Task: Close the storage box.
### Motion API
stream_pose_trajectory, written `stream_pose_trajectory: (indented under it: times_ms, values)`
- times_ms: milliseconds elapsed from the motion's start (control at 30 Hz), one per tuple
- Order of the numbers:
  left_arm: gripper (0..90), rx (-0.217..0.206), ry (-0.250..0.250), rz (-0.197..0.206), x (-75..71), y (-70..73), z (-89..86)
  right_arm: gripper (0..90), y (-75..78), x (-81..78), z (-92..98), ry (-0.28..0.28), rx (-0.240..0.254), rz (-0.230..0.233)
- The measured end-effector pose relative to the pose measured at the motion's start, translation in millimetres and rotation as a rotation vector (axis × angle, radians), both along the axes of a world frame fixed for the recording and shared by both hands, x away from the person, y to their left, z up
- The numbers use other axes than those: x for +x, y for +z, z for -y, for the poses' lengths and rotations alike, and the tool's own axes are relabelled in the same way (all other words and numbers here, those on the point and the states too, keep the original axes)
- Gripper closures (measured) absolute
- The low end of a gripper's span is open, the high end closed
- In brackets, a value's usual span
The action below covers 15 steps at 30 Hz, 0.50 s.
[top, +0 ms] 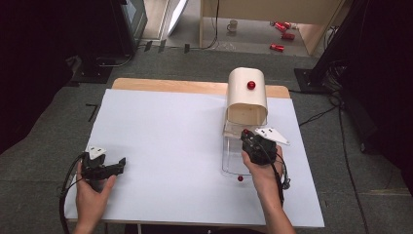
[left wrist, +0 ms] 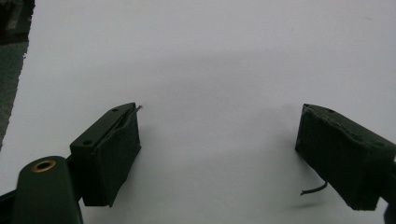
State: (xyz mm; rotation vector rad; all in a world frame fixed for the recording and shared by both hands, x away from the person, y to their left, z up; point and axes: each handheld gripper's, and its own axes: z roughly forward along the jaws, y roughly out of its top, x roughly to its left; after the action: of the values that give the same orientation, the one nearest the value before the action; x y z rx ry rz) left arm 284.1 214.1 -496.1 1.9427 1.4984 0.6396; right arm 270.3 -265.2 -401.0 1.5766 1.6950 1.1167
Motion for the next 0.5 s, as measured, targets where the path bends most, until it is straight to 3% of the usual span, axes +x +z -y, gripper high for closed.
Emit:
stream_pose_trajectory:
  times_ms: [500]
  values:
    - [13.8,0.000,0.000,0.000,0.0,0.0,0.0,74.7,1.1,22.5,0.3,-0.015,-0.015,-0.011]
